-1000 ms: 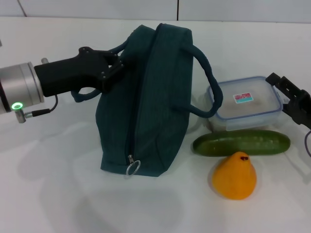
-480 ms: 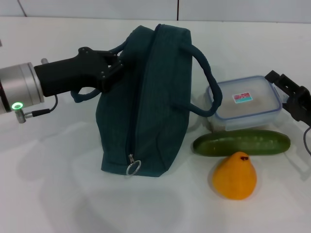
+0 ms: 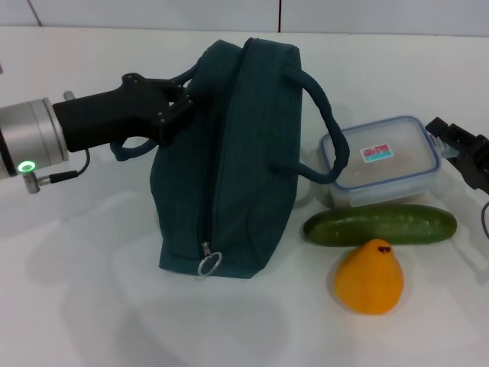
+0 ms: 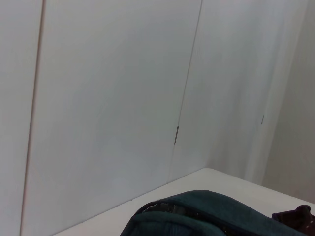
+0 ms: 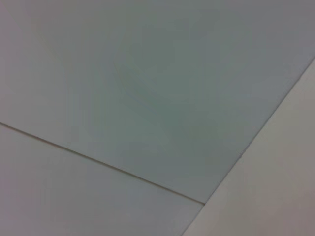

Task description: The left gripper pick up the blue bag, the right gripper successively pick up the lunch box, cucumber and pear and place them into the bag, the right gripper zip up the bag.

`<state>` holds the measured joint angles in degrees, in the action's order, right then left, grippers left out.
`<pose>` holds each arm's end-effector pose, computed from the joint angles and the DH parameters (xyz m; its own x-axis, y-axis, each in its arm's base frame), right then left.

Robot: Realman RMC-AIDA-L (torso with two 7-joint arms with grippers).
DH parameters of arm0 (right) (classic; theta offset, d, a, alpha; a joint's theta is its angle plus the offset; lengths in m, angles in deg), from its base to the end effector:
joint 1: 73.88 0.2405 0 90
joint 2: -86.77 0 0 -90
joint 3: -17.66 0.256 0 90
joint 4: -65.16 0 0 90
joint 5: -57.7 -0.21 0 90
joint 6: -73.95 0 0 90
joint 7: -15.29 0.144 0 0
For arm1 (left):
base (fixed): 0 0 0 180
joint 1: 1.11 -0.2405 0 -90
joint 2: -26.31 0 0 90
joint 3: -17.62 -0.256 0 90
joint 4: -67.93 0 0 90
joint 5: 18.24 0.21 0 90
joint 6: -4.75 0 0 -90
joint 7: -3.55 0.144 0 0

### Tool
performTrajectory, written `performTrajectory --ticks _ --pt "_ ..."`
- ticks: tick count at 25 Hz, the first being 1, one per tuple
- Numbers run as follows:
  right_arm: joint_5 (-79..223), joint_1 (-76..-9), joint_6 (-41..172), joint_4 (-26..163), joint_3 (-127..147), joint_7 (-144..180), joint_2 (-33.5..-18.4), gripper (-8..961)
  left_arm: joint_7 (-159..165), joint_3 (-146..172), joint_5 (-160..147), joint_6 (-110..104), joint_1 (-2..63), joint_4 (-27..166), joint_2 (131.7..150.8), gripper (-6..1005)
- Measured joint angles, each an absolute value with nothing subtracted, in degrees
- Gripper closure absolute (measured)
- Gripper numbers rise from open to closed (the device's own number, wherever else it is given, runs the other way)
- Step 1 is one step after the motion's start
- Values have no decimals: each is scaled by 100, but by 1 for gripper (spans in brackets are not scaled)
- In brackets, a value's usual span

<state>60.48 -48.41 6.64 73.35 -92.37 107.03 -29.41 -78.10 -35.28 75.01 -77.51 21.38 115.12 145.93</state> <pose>0.3122 0.3223 -0.0375 -0.2231 -0.5273 -0.8199 -0.9173 -0.1710 0.3596 -0.2460 0.3354 0.0206 0.7217 0.2383 0.6499 0.4951 -0.8338 -0.2441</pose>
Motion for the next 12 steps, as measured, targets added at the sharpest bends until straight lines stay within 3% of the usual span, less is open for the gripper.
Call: performTrajectory --ticks 12 --pt "6087 -4840 695 7342 -9290 10631 -2941 785 -7784 -3518 7468 -7750 2116 11512 14584 956"
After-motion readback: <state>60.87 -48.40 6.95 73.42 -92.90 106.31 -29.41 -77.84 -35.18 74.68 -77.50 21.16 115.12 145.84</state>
